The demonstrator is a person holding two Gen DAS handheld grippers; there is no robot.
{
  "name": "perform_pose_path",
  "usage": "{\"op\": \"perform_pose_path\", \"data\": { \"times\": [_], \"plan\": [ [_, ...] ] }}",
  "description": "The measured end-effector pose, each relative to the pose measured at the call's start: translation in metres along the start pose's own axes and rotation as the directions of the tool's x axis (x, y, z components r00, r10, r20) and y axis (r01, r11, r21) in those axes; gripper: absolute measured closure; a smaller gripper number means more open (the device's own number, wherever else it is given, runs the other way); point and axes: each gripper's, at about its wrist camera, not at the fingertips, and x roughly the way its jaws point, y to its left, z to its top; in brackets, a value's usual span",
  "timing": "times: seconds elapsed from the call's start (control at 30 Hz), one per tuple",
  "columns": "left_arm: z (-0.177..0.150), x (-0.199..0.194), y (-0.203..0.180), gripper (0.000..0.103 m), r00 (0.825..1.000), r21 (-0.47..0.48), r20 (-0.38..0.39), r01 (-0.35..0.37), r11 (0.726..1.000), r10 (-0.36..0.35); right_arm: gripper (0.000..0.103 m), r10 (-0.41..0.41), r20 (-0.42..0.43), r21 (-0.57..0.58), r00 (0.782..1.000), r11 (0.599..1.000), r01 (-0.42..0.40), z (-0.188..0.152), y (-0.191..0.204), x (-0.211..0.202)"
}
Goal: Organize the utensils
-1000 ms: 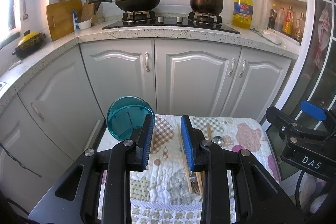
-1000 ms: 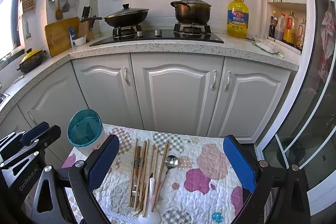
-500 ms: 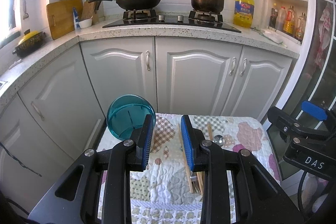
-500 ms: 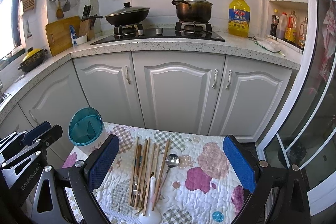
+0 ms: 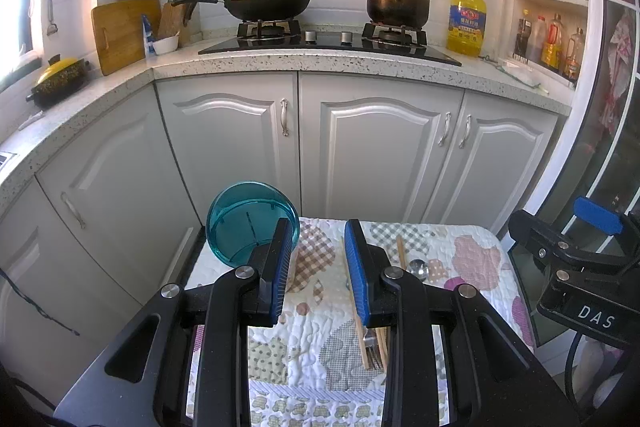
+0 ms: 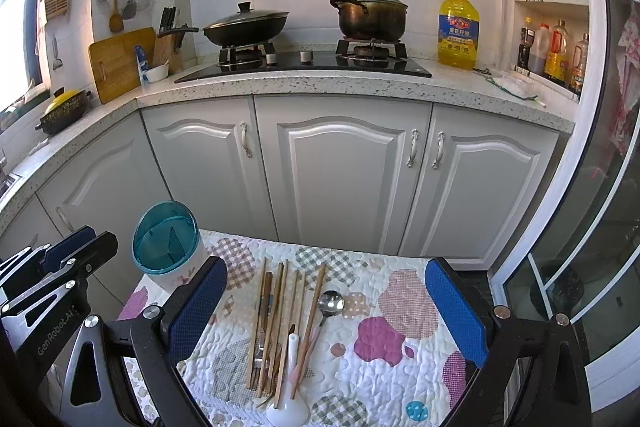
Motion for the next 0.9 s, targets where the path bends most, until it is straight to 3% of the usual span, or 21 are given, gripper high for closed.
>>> {"op": "perform_pose_path", "data": {
  "times": [0.9],
  "plan": [
    [-0.0025, -0.0005, 0.0015, 0.077, 1.000, 0.001, 0.000, -0.001, 1.000, 0.001, 0.004, 0.005, -0.013, -0.010, 1.000, 1.000, -0.005, -0.0020, 0.0039, 0.0022]
  ]
}}
